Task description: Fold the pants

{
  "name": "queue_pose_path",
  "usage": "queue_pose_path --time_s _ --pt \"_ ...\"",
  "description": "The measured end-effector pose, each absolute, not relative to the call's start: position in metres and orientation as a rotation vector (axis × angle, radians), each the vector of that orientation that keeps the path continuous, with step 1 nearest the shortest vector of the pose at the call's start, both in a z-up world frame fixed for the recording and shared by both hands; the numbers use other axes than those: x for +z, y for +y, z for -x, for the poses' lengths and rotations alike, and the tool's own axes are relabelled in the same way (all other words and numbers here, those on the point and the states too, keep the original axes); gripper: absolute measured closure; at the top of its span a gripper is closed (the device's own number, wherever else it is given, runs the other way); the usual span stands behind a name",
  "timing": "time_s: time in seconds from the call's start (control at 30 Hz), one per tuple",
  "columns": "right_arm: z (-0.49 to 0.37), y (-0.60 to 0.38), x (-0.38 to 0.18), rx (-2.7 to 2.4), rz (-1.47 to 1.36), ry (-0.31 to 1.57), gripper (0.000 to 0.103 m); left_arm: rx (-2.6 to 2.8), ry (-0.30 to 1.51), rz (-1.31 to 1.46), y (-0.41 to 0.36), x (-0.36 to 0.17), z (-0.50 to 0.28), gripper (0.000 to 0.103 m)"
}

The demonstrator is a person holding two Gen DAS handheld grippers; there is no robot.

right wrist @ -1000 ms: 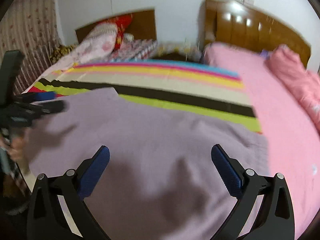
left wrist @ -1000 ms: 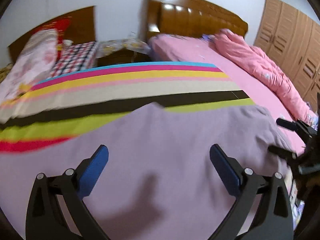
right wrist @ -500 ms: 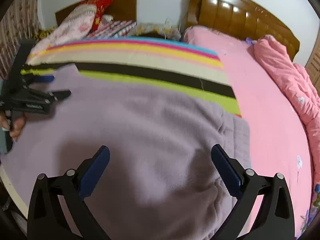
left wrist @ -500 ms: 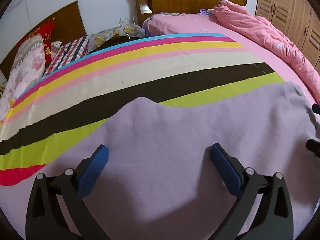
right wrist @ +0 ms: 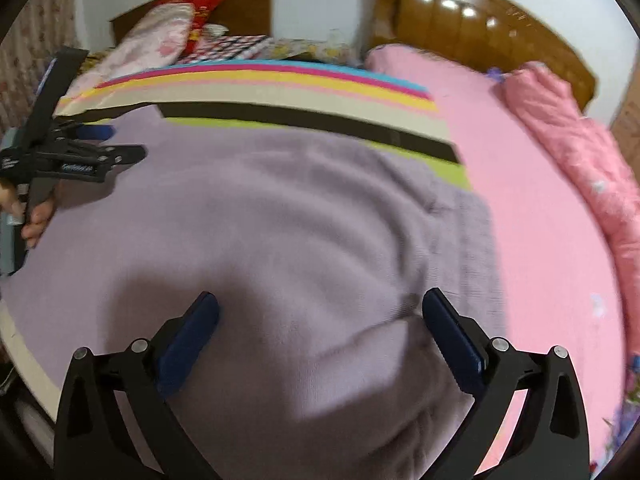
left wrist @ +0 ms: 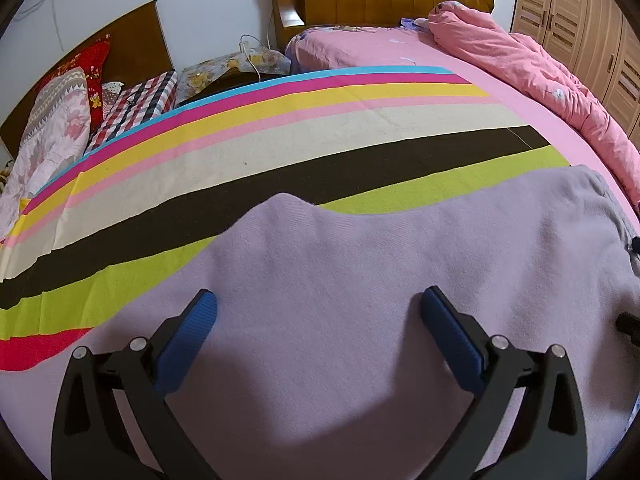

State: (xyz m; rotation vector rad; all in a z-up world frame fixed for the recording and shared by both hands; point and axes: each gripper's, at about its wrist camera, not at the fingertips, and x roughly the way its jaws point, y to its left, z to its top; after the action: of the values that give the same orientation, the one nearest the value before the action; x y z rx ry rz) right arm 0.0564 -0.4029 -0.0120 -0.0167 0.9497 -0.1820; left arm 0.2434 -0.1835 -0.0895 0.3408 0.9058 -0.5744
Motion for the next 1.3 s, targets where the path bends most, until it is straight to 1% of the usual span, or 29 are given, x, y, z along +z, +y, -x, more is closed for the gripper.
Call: queue_pose_path --time_s 0.17,0.3,0.4,0.43,0.5,0.73,0.87,1.0,1.1,1.13,1.2,1.27,1.3 --pt "-0.061 -0.355 0.008 0.000 -0.040 0.822 0.005 -0.573 0.906 -0.343 -0.182 -0.088 -0.243 0.001" --pt "-0.086 -0.305 0.002 0.097 0.058 0.845 0.005 -0.573 0.906 -0.343 -0.181 -0.088 -0.244 0.001" --pt "-0.098 -0.286 -0.018 0.086 0.157 0.940 0.005 -0.573 0.906 -0.343 -0.182 -0.088 -0.243 0.001" --pt "-0.099 -0.290 -0.026 0.102 0.138 0.960 0.005 -0.574 0.906 -0.343 -0.182 -0.088 -0.243 0.001" --pt "-0.096 -0.313 -0.030 0.141 -0.003 0.978 0.004 -0.574 0.906 -0.343 -0.182 -0.088 -0.243 0.001" --pt "-0.057 -0.336 -0.029 0.126 -0.007 0.970 0.005 -0.574 0.907 -0.343 -0.183 -0.089 -0.245 0.001" --pt "-0.035 -0.343 -0.028 0.122 -0.018 0.929 0.005 -0.574 0.907 -0.344 -0.184 -0.088 -0.244 0.001" --pt "-0.041 -0.342 -0.031 0.097 -0.022 0.918 0.004 -0.574 0.908 -0.345 -0.184 -0.088 -0.244 0.001" --pt "-0.048 -0.340 -0.029 0.089 -0.017 0.943 0.004 -0.558 0.899 -0.337 -0.180 -0.086 -0.241 0.001" --pt "-0.047 -0.340 -0.028 0.085 -0.012 0.958 0.004 -0.476 0.842 -0.374 -0.170 -0.076 -0.232 0.003" --pt "-0.053 -0.337 -0.024 0.055 0.003 0.992 0.005 -0.455 0.711 -0.343 -0.140 -0.045 -0.209 0.002" --pt "-0.059 -0.329 -0.014 -0.033 0.047 1.009 0.005 -0.459 0.618 -0.285 -0.094 -0.021 -0.193 0.002" --pt "-0.063 -0.324 -0.007 -0.056 0.060 0.989 0.005 -0.423 0.607 -0.277 -0.067 -0.016 -0.190 0.002"
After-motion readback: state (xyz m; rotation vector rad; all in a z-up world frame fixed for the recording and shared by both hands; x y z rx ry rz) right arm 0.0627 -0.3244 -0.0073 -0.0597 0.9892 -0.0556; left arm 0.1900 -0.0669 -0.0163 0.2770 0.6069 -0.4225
